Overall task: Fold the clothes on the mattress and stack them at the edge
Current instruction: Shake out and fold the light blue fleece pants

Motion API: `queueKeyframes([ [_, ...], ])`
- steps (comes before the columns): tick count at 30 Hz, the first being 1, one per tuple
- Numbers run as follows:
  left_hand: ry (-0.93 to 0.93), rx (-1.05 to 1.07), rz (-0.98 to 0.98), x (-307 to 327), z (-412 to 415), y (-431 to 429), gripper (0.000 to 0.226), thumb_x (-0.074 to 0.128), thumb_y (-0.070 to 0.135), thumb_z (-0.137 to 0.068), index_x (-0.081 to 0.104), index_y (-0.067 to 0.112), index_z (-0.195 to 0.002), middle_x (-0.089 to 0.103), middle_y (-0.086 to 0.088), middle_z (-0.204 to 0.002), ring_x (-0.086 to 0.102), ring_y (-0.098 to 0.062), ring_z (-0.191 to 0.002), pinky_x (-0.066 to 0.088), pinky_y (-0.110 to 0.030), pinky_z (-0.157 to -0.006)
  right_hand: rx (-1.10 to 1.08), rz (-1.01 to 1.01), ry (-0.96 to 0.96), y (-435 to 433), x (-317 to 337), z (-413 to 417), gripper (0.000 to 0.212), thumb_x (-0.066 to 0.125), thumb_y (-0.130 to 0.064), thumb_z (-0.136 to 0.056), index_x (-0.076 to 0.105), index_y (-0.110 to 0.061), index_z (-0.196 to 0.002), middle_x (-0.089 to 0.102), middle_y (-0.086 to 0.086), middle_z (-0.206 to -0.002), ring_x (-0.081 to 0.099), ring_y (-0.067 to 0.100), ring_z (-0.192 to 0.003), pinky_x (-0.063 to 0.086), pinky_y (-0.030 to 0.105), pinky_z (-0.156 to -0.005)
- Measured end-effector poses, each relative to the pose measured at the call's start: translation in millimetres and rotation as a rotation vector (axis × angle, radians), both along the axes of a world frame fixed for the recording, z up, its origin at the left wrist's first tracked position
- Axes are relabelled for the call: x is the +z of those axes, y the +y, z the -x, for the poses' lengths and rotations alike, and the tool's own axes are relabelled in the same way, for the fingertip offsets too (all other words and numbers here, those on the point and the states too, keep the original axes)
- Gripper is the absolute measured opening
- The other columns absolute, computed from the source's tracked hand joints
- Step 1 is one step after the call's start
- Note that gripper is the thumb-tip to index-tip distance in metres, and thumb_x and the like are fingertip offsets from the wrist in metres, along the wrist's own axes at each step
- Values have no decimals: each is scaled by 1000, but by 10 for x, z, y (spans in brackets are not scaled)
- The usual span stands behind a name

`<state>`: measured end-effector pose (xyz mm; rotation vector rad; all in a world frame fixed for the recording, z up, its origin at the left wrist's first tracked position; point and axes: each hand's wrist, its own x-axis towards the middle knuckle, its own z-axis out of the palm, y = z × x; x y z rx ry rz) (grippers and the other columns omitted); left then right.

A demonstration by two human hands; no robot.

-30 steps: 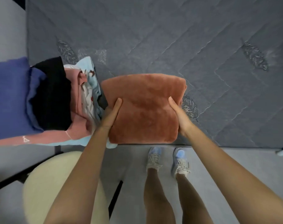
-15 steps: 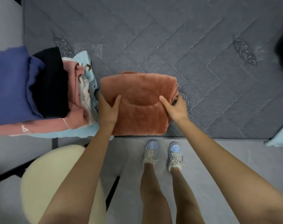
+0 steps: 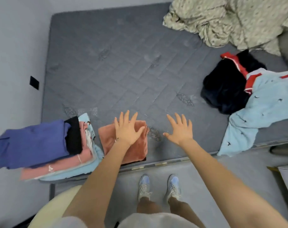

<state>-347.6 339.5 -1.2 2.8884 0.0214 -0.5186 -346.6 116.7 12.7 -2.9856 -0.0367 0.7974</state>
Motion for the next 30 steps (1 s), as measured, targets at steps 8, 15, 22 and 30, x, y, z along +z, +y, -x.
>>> queueKeyframes([
  [8,-15,-149,-149,620,-423,-752,74,32,65,-92,4,35,-153,-3,-5,-162,-7,-29,-148,-7,-53,-116,-141,-4,-100,-1030,575,-75,82,45,-60,-92,-4,-35,-153,-6,2,-162,-8,29,-149,2,51,-119],
  [15,-98,-253,-171,994,-759,-2308,74,29,67,-92,-2,36,-152,-5,-4,-162,-8,-30,-148,-7,-54,-116,-177,27,-186,-2462,839,-178,84,48,-60,-90,-2,-36,-153,-1,2,-162,-4,28,-149,4,51,-119],
  [22,-150,-291,-92,1162,-746,-3809,74,31,67,-92,-1,36,-152,-4,-4,-162,-7,-30,-148,-6,-54,-117,-193,45,-196,-3746,1054,-94,81,46,-59,-92,-1,-35,-153,0,4,-162,-2,30,-149,8,52,-117],
  [30,-120,-312,-120,1230,-976,-4554,75,28,68,-93,-2,34,-153,-6,-5,-162,-9,-31,-148,-8,-54,-116,-258,50,-214,-4608,1116,-267,79,42,-60,-92,0,-33,-153,5,3,-162,0,30,-149,6,54,-118],
])
